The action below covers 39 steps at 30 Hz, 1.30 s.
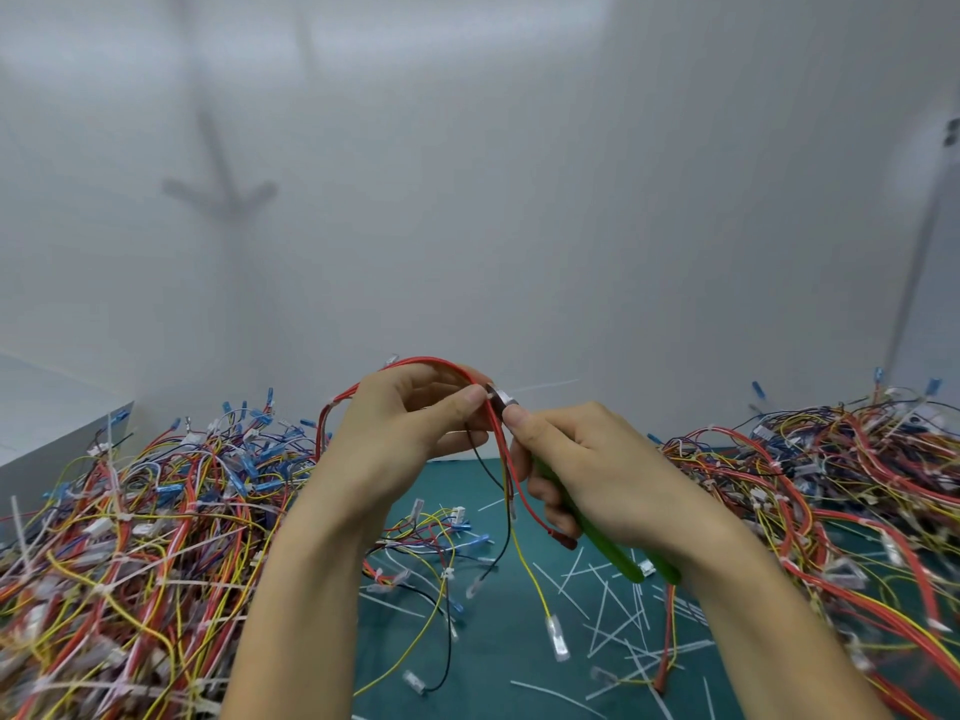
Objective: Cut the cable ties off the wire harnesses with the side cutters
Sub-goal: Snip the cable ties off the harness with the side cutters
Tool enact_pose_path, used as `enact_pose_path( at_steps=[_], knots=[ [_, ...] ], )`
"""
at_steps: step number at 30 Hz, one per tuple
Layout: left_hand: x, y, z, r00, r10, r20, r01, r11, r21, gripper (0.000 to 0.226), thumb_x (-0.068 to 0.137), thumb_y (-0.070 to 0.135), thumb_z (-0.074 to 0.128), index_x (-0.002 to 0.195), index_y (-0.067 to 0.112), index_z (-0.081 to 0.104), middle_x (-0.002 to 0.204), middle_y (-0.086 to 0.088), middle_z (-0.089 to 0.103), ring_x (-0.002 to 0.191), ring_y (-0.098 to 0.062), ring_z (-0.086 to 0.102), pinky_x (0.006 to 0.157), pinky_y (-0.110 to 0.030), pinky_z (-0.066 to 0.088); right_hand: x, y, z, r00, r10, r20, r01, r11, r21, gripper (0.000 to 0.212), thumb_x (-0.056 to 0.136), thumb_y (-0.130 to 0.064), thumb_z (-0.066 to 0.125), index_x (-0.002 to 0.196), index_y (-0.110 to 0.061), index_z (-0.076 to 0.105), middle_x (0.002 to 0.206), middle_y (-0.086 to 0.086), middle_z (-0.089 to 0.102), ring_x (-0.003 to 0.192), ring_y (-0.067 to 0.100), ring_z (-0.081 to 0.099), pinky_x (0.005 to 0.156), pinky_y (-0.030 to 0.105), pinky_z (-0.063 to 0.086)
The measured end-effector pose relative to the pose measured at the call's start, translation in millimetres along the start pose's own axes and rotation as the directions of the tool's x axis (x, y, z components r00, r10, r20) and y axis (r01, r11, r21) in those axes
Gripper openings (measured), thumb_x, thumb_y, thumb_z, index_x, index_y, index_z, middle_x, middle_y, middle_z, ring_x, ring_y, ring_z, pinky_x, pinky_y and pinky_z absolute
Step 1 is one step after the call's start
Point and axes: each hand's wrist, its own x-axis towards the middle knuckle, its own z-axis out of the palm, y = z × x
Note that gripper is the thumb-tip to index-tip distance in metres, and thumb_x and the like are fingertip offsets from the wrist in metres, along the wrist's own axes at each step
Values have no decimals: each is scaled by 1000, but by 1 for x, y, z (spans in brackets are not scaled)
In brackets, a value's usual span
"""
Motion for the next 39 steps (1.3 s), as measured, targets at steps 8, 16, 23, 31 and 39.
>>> enact_pose_path(
  at_steps=[8,16,23,31,39],
  knots=[
    [-1,0,-1,1000,28,-8,-28,999,41,11,90,-1,63,97,-2,72,83,-13,76,73,-16,72,71,-25,60,-1,-2,1,998,-2,-59,-3,996,-93,53,99,-53,45,65,-15,59,48,-4,48,43,17,46,50,33,42],
    [-1,1,-3,1000,21,4,-21,996,84,13,90,-1,64,101,-1,72,87,-13,76,80,-21,75,73,-26,61,-2,-6,2,995,-39,-87,15,967,-255,54,98,-56,41,68,-14,58,57,-2,52,51,14,49,65,44,51],
    [-2,0,-5,999,5,33,-10,990,144,17,87,-1,66,102,3,73,89,-12,77,82,-22,74,76,-27,61,-3,-8,1,999,-23,-44,9,951,-308,51,99,-55,40,70,-15,56,59,-5,53,53,10,48,70,44,51],
    [-1,0,-3,999,15,35,-20,989,147,18,87,1,67,104,5,73,90,-10,77,84,-21,74,77,-26,60,-4,-7,2,998,-43,-52,26,957,-290,52,99,-54,40,69,-15,55,60,-1,50,51,11,43,62,41,47],
    [-1,0,0,999,44,21,-46,991,123,16,88,-1,66,103,1,72,88,-10,77,81,-18,74,74,-25,60,-1,-2,1,995,-78,-63,62,972,-228,52,100,-53,41,63,-18,52,49,-6,44,44,7,36,55,29,31]
  ],
)
